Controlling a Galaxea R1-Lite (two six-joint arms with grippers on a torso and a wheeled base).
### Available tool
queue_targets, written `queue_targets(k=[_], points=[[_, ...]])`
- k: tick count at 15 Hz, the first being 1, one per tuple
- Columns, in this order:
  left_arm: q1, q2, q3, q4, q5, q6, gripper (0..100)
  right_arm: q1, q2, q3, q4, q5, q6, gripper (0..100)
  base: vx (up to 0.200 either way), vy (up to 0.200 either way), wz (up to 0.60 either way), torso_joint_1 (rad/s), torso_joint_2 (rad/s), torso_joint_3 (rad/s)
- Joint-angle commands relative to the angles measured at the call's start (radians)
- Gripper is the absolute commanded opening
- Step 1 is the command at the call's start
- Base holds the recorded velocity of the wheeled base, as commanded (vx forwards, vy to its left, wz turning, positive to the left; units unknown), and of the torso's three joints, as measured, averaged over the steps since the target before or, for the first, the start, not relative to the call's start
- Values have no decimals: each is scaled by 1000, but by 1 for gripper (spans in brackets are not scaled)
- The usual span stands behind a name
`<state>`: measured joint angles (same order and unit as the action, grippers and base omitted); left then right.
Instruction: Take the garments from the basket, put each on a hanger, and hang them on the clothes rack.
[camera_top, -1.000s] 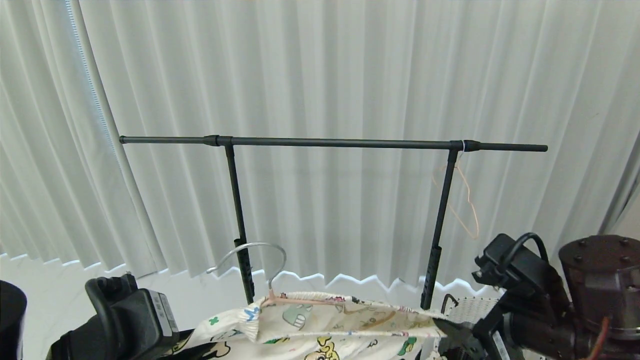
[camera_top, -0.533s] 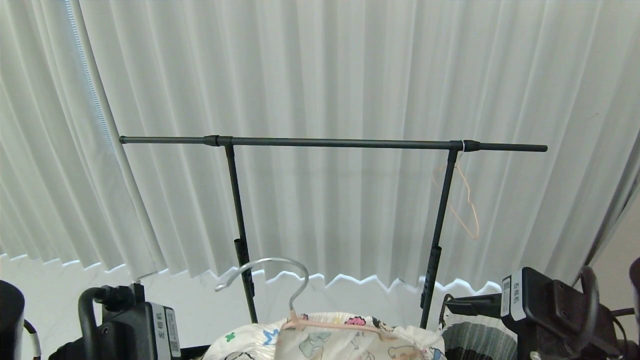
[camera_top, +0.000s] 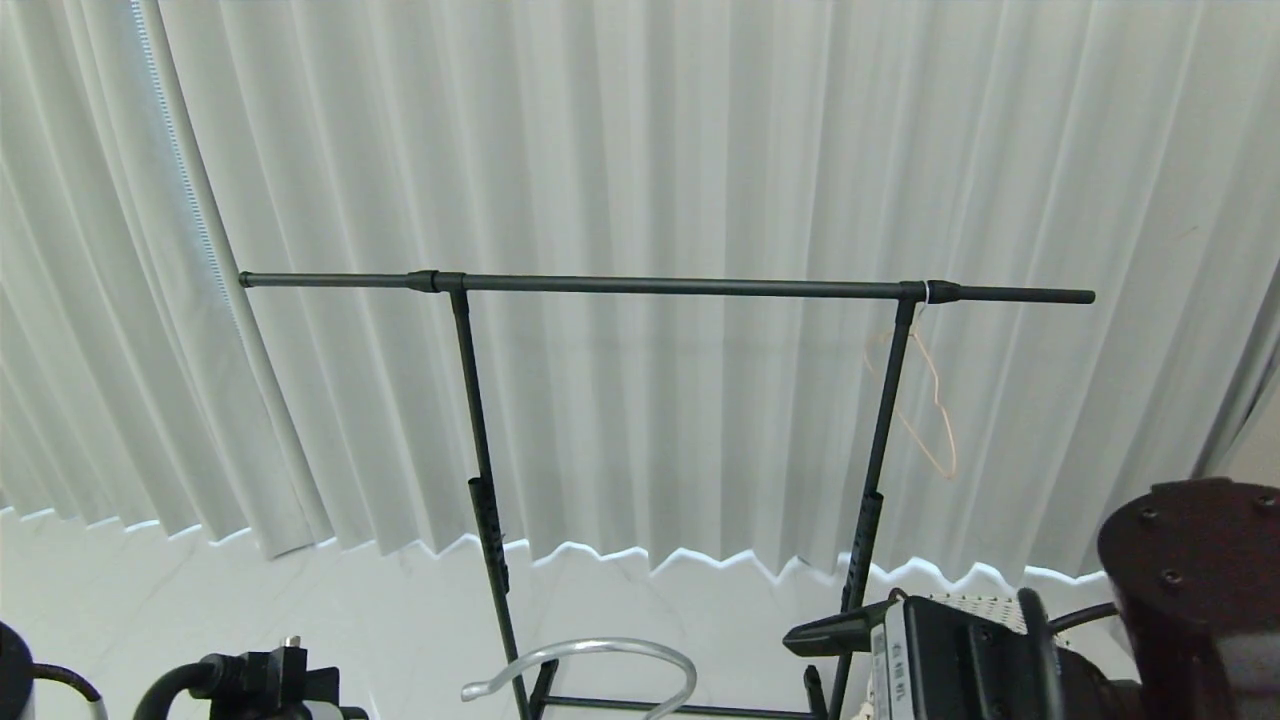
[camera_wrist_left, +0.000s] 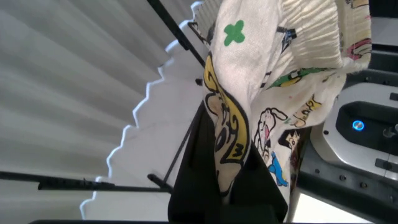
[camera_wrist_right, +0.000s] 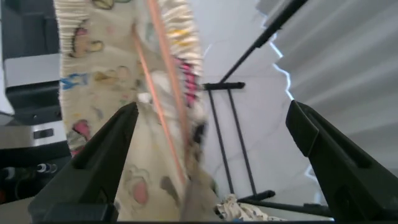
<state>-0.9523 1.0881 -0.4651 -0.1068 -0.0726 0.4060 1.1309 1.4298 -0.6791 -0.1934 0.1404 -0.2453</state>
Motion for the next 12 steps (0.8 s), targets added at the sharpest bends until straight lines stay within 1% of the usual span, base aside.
queue_targets(k=[1, 5, 8, 9, 12], points=[[-3, 4, -1, -2, 0, 1, 0, 27, 46, -13, 0, 4, 0, 100, 0, 0, 0, 0, 0, 0], [-5, 1, -3, -4, 0, 1, 0, 29, 98, -65, -1, 2, 0, 100, 0, 0, 0, 0, 0, 0], [-5, 4, -3, -31, 0, 1, 0, 29, 104, -65, -1, 2, 1, 100, 0, 0, 0, 0, 0, 0], [-3, 4, -3, -34, 0, -1, 0, 29, 103, -65, -1, 1, 1, 0, 0, 0, 0, 0, 0, 0], [-3, 1, -3, -34, 0, -1, 0, 21, 103, -65, -1, -5, 1, 0, 0, 0, 0, 0, 0, 0]])
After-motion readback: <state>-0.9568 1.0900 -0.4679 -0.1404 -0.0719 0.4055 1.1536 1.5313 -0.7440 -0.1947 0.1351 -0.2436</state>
